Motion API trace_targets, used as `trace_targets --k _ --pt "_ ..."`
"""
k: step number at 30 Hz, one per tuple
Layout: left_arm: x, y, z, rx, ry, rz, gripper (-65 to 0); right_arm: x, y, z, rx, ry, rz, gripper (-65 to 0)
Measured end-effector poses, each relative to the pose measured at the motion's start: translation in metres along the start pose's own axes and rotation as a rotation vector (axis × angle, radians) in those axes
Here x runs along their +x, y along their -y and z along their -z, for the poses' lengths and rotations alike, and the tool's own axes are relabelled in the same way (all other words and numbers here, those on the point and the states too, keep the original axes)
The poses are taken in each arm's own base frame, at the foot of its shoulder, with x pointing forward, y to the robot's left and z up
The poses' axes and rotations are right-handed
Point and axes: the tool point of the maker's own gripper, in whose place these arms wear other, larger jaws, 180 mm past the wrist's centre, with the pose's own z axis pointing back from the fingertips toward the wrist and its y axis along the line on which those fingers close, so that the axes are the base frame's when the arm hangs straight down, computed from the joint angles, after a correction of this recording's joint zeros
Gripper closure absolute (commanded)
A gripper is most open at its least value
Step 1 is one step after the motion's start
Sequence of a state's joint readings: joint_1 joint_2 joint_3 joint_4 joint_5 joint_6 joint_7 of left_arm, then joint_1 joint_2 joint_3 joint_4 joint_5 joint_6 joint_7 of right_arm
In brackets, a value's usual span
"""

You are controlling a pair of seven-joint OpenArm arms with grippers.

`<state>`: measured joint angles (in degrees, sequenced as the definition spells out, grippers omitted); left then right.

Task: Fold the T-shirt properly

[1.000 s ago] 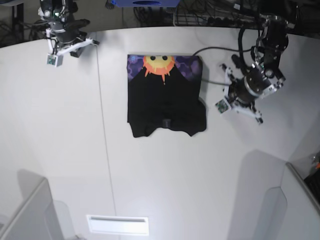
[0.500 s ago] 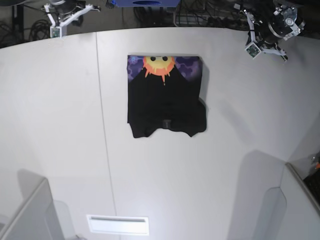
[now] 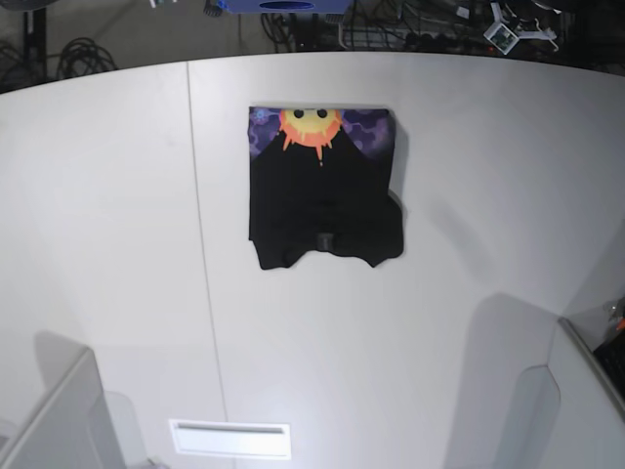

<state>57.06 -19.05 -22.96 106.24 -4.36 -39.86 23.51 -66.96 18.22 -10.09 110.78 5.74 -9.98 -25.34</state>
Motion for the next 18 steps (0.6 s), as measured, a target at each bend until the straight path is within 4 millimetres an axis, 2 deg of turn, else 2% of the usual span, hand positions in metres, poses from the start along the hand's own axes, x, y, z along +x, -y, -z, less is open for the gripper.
trace_targets --k 2,6,11,13,16,18 --pt "-0.018 0.007 0.007 -0.005 -0.035 -0.064 0.0 -0.015 -0.012 0.015 0.021 -0.042 -0.077 0.0" --pt "-0.039 0.019 0.026 -0.036 -0.062 -0.17 0.0 -0.039 -0.025 0.039 0.071 -0.11 -0.18 0.0" --pt "-0.078 0.012 0.054 -0.033 -0.136 -0.303 0.0 -0.06 -0.033 0.063 0.1 -0.171 -0.276 0.0" --pt "-0.085 0.011 0.068 -0.029 -0.08 -0.381 0.0 -0.069 -0.032 0.071 0.096 -0.2 -0.299 0.0" --pt "-0.107 0.016 0.081 -0.02 -0.043 -0.456 0.0 -0.082 -0.037 0.077 0.123 -0.248 -0.254 0.0" --pt "-0.129 0.022 0.09 -0.027 -0.087 -0.463 0.0 -0.082 -0.042 0.084 0.152 -0.239 -0.198 0.0"
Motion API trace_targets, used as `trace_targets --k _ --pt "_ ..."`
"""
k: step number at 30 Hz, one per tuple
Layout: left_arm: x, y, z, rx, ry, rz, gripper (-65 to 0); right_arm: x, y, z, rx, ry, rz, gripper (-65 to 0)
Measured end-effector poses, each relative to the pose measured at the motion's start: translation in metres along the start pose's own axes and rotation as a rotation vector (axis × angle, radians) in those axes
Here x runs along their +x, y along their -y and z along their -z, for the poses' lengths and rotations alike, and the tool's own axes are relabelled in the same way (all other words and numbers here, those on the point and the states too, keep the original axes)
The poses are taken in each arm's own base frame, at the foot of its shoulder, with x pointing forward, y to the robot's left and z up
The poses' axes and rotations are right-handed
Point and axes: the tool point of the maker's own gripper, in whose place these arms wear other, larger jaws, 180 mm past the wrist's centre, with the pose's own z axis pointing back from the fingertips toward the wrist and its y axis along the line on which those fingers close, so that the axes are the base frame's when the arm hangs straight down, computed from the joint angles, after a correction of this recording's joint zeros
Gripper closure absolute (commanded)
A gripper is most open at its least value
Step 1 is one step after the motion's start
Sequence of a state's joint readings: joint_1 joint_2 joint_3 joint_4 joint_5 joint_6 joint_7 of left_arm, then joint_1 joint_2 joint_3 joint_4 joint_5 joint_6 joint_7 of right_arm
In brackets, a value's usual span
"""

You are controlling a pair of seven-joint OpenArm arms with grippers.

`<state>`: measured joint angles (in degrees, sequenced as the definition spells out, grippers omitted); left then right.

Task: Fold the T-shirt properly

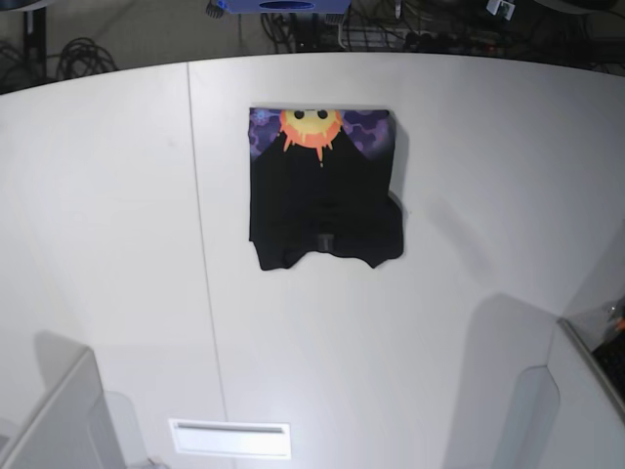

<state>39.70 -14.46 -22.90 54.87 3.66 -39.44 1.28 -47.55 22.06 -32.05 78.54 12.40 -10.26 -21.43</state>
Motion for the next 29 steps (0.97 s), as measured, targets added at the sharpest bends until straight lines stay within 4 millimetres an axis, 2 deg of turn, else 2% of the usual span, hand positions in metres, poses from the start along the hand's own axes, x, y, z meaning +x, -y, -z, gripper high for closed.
trace_targets --k 4,7,11,14,16,17,19,22,24,27,29 --pt "-0.015 0.002 0.027 -0.025 -0.012 -0.05 0.0 -0.002 0.002 0.021 0.032 -0.031 0.084 0.0" --pt "-0.017 0.006 0.046 -0.052 -0.018 -0.102 0.0 -0.007 -0.01 0.034 0.059 -0.038 0.108 0.0" --pt "-0.011 0.008 0.055 -0.078 0.0 -0.12 0.0 -0.02 -0.036 0.062 0.067 -0.075 0.135 0.0" --pt "-0.006 0.013 0.061 -0.111 -0.022 -0.061 0.0 -0.029 -0.031 0.086 0.002 -0.086 0.136 0.0" --pt "0.003 0.016 0.067 -0.121 -0.025 -0.023 0.0 -0.024 -0.018 0.097 -0.048 -0.058 0.128 0.0" --pt "0.007 0.008 0.071 -0.079 -0.021 0.015 0.0 -0.022 -0.015 0.1 -0.057 -0.037 0.124 0.0" --pt "0.009 0.005 0.077 -0.049 -0.048 0.097 0.0 -0.016 -0.02 0.104 -0.016 -0.01 0.131 0.0" --pt "-0.002 0.004 0.081 -0.025 -0.115 0.194 0.0 -0.003 -0.031 0.105 0.044 0.032 0.278 0.0" --pt "-0.011 0.009 0.082 -0.028 -0.147 0.221 0.0 0.005 -0.029 0.106 0.075 0.053 0.407 0.0" --pt "-0.01 0.016 0.086 -0.045 -0.157 0.221 0.0 0.019 -0.019 0.105 0.129 0.102 0.535 0.0" --pt "0.001 0.019 0.092 -0.041 -0.136 0.223 0.0 0.033 -0.01 0.104 0.162 0.146 0.591 0.0"
